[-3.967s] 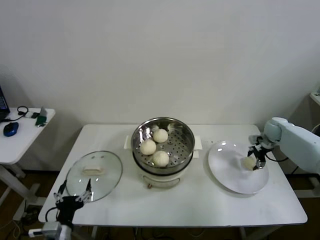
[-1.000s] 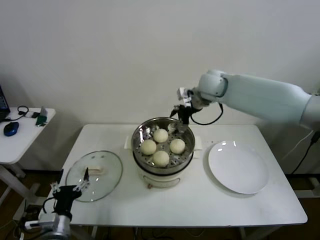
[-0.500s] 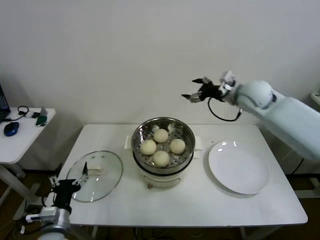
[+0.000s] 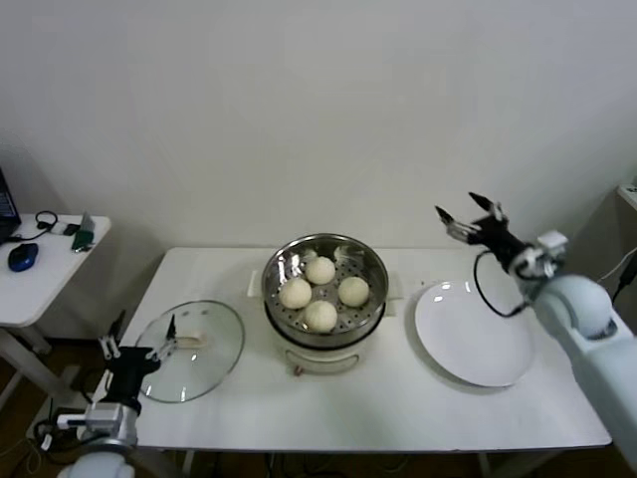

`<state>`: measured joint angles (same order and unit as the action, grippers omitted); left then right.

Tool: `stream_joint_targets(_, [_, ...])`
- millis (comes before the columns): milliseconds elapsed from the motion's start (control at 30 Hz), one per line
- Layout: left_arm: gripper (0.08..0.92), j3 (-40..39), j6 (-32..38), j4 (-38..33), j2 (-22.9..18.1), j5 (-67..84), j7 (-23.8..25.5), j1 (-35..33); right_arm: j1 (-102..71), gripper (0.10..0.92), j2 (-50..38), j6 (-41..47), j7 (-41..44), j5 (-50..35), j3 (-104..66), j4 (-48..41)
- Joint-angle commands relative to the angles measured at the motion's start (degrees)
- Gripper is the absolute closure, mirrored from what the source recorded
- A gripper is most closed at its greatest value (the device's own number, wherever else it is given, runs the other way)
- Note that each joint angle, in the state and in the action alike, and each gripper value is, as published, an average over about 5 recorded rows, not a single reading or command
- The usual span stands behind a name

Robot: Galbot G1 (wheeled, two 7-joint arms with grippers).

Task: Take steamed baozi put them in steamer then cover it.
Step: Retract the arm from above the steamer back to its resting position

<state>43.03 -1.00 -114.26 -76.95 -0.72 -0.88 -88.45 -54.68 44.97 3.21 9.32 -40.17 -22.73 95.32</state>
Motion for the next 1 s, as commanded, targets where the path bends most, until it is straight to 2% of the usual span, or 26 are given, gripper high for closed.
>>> stream_joint_targets(33, [0.177,0.2,3.5,0.5,2.4,-8.1,-0.2,-0.5,-38.1,0.203,15.4,-19.7,1.6,6.4,-22.6,1.9])
stream_joint_targets(167, [0.177,0.6,7.8,0.7,3.4,-22.1,-4.4,-1.6,-40.2,0.203,19.1,-23.4,2.0,7.7,-21.0,1.8])
stream_joint_targets(333, [0.177,0.3,13.1,4.3,2.4,-53.2,-16.7,-4.0,-41.6,0.203,23.3,-25.1,1.0,11.0,-18.9,3.4])
stream_joint_targets(400, [0.177,-0.5,13.4,7.5,1.4,-60.8,-18.5,-4.3,-41.5,0.203,24.7,-24.8,-0.1,12.7,-18.1,3.9])
stream_joint_targets(633, [0.177,-1.6,11.1,17.9,-1.4,-70.1,-19.4,0.3,-40.7,0.203,26.7,-22.2,-2.3,16.0,-16.0,5.1])
stream_joint_targets(1000, [0.177,-2.7,7.2,25.6,-0.7,-73.9,-16.9,6.7,-40.9,0.203,27.6,-20.7,-3.1,17.7,-14.9,6.1])
